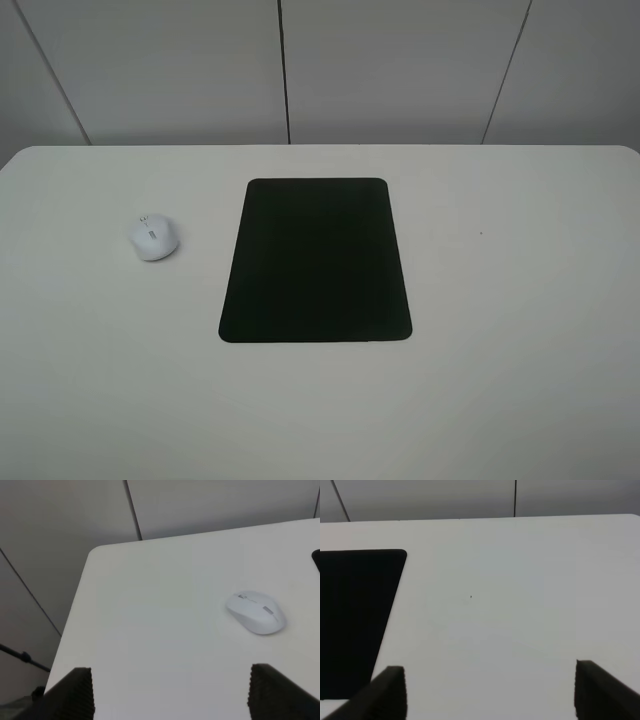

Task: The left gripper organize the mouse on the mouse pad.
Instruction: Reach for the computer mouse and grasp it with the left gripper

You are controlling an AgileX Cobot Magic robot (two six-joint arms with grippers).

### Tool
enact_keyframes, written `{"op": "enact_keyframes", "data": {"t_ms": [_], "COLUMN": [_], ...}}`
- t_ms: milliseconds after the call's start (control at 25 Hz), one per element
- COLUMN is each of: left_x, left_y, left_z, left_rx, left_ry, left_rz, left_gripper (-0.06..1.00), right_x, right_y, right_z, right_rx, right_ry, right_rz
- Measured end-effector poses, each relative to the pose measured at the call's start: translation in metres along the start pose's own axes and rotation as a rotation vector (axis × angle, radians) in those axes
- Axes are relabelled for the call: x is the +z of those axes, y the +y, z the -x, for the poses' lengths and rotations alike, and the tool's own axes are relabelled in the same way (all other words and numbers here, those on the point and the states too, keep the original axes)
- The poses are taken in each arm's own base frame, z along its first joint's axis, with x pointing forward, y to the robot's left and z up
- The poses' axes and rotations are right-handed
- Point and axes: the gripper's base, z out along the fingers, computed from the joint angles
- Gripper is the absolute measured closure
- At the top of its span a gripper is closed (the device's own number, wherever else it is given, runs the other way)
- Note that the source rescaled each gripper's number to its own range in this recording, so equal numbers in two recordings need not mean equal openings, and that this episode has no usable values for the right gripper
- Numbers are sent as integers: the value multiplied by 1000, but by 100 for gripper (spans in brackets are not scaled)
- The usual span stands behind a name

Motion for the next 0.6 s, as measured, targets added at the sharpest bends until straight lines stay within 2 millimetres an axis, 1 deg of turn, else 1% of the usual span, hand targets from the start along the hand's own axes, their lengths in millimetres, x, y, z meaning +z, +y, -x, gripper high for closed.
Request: {"op": "enact_keyframes", "data": {"t_ms": [80,200,360,440,600], "left_x": [9,28,61,82,119], "left_y": [0,-1,-5,-7,-13], "left_z": [14,36,61,71,84], "left_rx": [15,37,54,55,46], "left_ry": [57,145,215,254,318], "left_rz": [8,10,3,-2,-10], "left_gripper": [75,75,75,75,75], "right_x": [0,0,0,0,0], "right_y": [0,0,0,0,0], "right_z": [0,0,0,0,0], "right_rx": [0,0,0,0,0], "right_ry": [0,0,0,0,0], "right_rz": [0,0,0,0,0]}}
